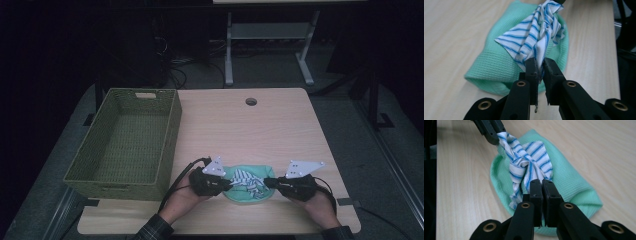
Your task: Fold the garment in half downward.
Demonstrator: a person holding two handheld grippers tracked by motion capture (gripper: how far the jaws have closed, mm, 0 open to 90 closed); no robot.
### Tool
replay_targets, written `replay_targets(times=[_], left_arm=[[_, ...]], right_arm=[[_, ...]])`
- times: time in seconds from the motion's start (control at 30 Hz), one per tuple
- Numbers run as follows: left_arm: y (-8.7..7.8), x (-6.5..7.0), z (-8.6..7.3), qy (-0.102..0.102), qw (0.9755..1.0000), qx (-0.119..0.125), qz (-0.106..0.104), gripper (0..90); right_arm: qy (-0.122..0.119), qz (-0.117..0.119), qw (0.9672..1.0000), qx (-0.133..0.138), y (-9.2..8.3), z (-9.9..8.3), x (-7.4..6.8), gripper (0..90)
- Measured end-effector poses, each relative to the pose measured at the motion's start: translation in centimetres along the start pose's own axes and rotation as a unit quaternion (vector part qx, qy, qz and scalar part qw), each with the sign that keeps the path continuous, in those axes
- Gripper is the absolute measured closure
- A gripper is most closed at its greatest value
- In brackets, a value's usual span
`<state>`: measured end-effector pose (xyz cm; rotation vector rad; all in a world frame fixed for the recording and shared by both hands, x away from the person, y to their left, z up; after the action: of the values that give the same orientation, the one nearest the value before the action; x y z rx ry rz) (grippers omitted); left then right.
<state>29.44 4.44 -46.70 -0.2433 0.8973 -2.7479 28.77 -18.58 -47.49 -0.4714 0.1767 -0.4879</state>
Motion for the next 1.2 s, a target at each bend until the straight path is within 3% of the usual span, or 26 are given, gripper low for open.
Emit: replay_targets(times=[0.3, 0.43, 0.63, 0.73, 0.8, 0.9, 1.0, 1.1, 1.2], left_arm=[[1.9, 0.9, -1.6, -0.002, 0.9988, -0.042, -0.023, 81.7], [2.3, 0.6, -1.9, 0.007, 0.9982, -0.058, -0.013, 81.3], [1.7, -1.5, -2.1, 0.015, 0.9971, -0.067, 0.033, 81.3], [1.1, -2.2, -2.1, 0.000, 0.9974, -0.059, 0.041, 80.1], [0.5, -2.0, -1.8, -0.011, 0.9984, -0.046, 0.030, 74.3], [-0.7, -1.5, -0.9, -0.020, 0.9994, -0.020, 0.020, 64.2], [-1.6, -1.5, 0.3, -0.020, 0.9996, 0.007, 0.018, 62.9], [-1.8, -1.9, 1.1, -0.023, 0.9994, 0.020, 0.019, 68.5], [-1.0, -2.6, 1.5, -0.029, 0.9992, 0.018, 0.021, 77.7]], right_arm=[[0.012, 0.016, 0.9993, -0.033, 0.1, -1.6, -0.4, 86.5], [0.007, 0.018, 0.9992, -0.036, 0.3, -1.7, -0.5, 86.5], [0.001, 0.021, 0.9992, -0.033, 1.2, -1.3, -0.7, 86.0], [0.000, 0.026, 0.9992, -0.031, 1.8, -1.1, -0.8, 81.9], [-0.003, 0.029, 0.9992, -0.026, 1.8, -0.8, -0.9, 77.7], [0.006, 0.029, 0.9996, -0.002, 0.9, -0.1, -0.6, 74.5], [0.011, 0.020, 0.9997, 0.012, 0.3, 0.4, 0.0, 73.6], [0.017, 0.009, 0.9996, 0.019, -0.1, 1.0, 0.9, 78.7], [0.018, 0.008, 0.9996, 0.020, 0.3, 1.4, 1.3, 84.2]])
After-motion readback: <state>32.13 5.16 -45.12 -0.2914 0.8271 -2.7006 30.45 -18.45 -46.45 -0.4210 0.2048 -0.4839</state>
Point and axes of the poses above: each handheld gripper's, and its own axes: y roughly forward along the jaws, z roughly out of its top, x roughly to its right, the point moved 5 cm from there along y, roughly forward along the jaws, and after that the axes turned 8 degrees about x, right-handed, at the moved point
